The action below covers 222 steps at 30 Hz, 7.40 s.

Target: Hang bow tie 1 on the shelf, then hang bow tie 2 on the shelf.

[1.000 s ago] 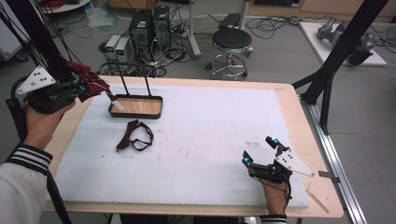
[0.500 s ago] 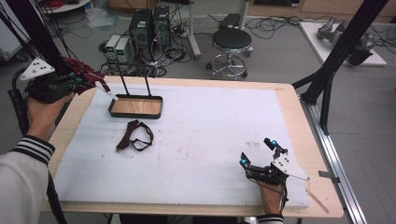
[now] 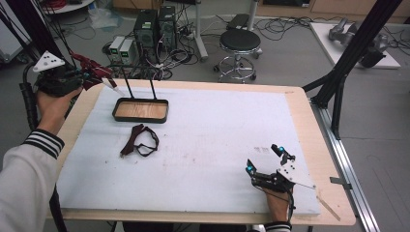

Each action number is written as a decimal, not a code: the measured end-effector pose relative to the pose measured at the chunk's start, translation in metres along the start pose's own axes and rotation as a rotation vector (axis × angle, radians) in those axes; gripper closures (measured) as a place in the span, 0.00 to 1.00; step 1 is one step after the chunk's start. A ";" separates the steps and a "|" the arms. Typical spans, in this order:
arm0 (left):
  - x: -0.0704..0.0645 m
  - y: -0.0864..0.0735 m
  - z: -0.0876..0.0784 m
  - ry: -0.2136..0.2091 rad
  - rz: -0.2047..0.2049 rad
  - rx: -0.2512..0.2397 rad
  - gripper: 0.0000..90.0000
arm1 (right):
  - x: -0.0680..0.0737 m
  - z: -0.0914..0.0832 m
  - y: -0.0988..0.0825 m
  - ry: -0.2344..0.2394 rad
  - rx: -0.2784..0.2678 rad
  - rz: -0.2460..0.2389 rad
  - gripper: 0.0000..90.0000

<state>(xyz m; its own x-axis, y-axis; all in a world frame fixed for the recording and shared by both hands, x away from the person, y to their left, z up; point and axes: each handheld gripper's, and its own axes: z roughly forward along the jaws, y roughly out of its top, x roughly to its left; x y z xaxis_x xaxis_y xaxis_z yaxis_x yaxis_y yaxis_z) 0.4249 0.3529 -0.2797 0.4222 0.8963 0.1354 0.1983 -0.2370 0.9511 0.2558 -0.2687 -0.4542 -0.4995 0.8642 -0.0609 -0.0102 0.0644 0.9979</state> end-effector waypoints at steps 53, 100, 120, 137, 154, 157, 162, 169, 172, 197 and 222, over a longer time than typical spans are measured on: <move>0.007 -0.078 0.034 0.059 -0.082 0.197 0.96 | 0.001 0.000 -0.001 -0.010 -0.003 -0.011 0.01; -0.048 -0.068 -0.021 -0.229 -0.110 -0.115 0.19 | 0.000 -0.001 -0.001 -0.011 -0.012 0.000 0.01; -0.103 -0.099 -0.051 -0.277 -0.013 -0.238 0.18 | 0.000 -0.002 -0.001 -0.012 -0.020 0.010 0.01; -0.108 -0.115 -0.052 -0.248 -0.023 -0.223 0.18 | -0.001 -0.003 -0.002 -0.014 -0.028 0.015 0.01; -0.108 -0.110 -0.050 -0.215 0.005 -0.183 0.18 | -0.001 -0.003 -0.002 -0.015 -0.030 0.020 0.01; -0.110 -0.108 -0.050 -0.207 0.016 -0.147 0.18 | -0.002 -0.003 -0.002 -0.015 -0.031 0.021 0.01; -0.111 -0.100 -0.045 -0.203 0.027 -0.087 0.18 | -0.002 -0.003 -0.002 -0.016 -0.036 0.023 0.01; -0.115 -0.097 -0.034 -0.259 0.028 0.078 0.16 | -0.003 -0.004 -0.002 -0.018 -0.039 0.044 0.01; -0.118 -0.097 -0.029 -0.263 0.040 0.134 0.16 | -0.004 -0.004 -0.002 -0.021 -0.046 0.043 0.01; -0.132 -0.111 0.012 -0.289 0.006 0.485 0.21 | -0.005 -0.005 -0.003 -0.023 -0.051 0.064 0.01; -0.132 -0.125 0.025 -0.293 -0.080 0.661 0.45 | -0.005 -0.006 -0.003 -0.022 -0.055 0.070 0.01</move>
<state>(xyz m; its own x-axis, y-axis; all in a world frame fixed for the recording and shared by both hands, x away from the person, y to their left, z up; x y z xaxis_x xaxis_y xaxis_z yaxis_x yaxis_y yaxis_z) 0.3668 0.2546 -0.4237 0.5850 0.8054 -0.0954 0.6924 -0.4346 0.5760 0.2534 -0.2762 -0.4566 -0.4811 0.8766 0.0088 -0.0237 -0.0231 0.9995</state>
